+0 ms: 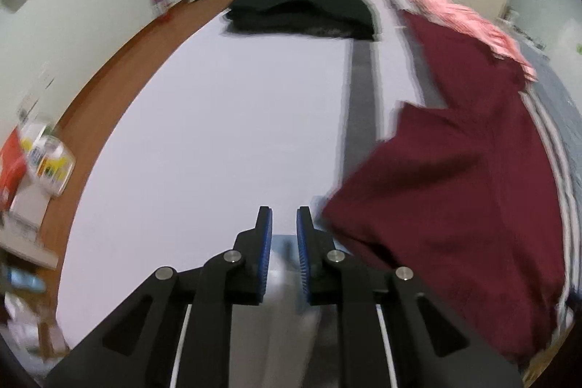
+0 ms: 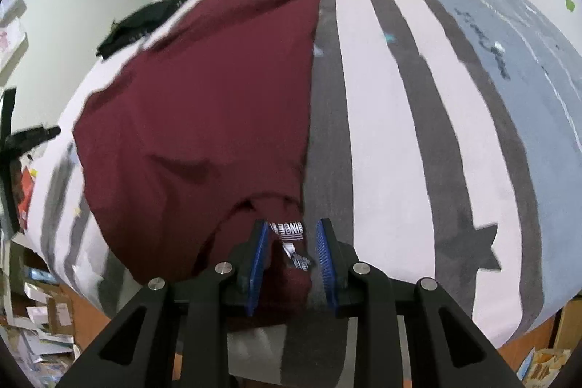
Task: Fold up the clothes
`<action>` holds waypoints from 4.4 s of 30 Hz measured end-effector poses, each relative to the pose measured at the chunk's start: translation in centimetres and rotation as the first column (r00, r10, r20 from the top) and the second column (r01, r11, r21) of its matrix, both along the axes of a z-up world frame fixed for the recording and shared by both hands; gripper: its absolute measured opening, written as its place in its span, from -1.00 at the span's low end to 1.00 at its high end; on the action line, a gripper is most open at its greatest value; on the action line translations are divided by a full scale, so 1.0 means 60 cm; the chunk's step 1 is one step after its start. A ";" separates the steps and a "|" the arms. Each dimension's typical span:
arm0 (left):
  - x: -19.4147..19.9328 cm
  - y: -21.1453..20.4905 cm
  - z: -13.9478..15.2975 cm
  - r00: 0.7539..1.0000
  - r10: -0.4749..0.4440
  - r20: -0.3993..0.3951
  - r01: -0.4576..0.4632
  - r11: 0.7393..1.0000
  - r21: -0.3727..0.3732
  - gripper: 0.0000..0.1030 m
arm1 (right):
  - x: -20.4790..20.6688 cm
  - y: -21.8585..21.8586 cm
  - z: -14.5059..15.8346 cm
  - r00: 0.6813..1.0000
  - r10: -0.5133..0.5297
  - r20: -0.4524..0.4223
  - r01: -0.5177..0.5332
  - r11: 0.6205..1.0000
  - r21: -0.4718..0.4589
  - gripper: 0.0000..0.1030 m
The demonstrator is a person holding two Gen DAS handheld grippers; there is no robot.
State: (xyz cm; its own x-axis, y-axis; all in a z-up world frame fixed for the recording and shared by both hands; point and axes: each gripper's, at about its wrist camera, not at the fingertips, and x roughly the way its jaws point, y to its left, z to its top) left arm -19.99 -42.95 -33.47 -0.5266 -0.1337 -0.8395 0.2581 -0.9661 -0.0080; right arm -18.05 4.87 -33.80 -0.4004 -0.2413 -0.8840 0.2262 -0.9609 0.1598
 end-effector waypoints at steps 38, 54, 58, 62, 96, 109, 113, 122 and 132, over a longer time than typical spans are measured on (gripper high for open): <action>-0.446 0.379 0.040 0.918 -0.367 -0.152 0.375 0.927 0.022 -0.55 | -0.462 0.020 0.005 0.983 -0.114 -0.143 0.112 0.993 -0.021 -0.52; -0.722 0.641 0.011 0.817 -0.545 -0.186 0.549 0.835 -0.038 -0.08 | -0.642 0.182 -0.038 0.973 -0.167 -0.157 0.164 0.986 -0.036 -0.49; -0.754 0.674 -0.014 0.783 -0.601 -0.158 0.598 0.798 -0.076 -0.08 | -0.647 0.201 -0.050 0.971 -0.188 -0.147 0.184 0.982 -0.044 -0.49; -0.772 0.694 -0.032 0.766 -0.628 -0.138 0.623 0.778 -0.084 -0.08 | -0.652 0.213 -0.059 0.970 -0.199 -0.137 0.195 0.980 -0.048 -0.49; -0.898 0.289 0.108 0.942 -0.266 -0.204 0.280 0.959 0.039 -0.88 | -0.699 0.067 -0.017 0.975 -0.170 -0.143 0.155 0.982 -0.111 -0.49; -0.975 0.172 0.036 0.959 -0.268 -0.091 0.271 0.962 0.024 -0.88 | -0.726 -0.082 -0.043 0.992 -0.068 -0.106 0.053 0.989 -0.138 -0.49; -0.999 0.171 0.001 0.959 -0.278 -0.052 0.280 0.959 0.041 -0.88 | -0.731 -0.101 -0.066 0.994 -0.061 -0.091 0.051 0.993 -0.106 -0.49; -1.000 0.142 -0.054 0.968 -0.252 0.010 0.250 0.962 0.109 -0.88 | -0.815 -0.110 -0.064 0.986 -0.097 -0.139 0.086 0.993 -0.084 -0.42; -0.997 0.139 -0.042 0.958 -0.287 -0.026 0.288 0.950 0.119 -0.88 | -0.982 -0.135 -0.103 0.991 -0.123 -0.062 0.117 0.990 -0.083 -0.37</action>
State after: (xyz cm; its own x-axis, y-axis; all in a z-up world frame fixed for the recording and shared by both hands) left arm -79.80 -34.62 -35.98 -0.5348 0.1264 -0.8355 -0.0310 -0.9910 -0.1301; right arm -76.95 -3.26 -39.96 -0.4881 -0.2556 -0.8345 0.1227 -0.9668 0.2243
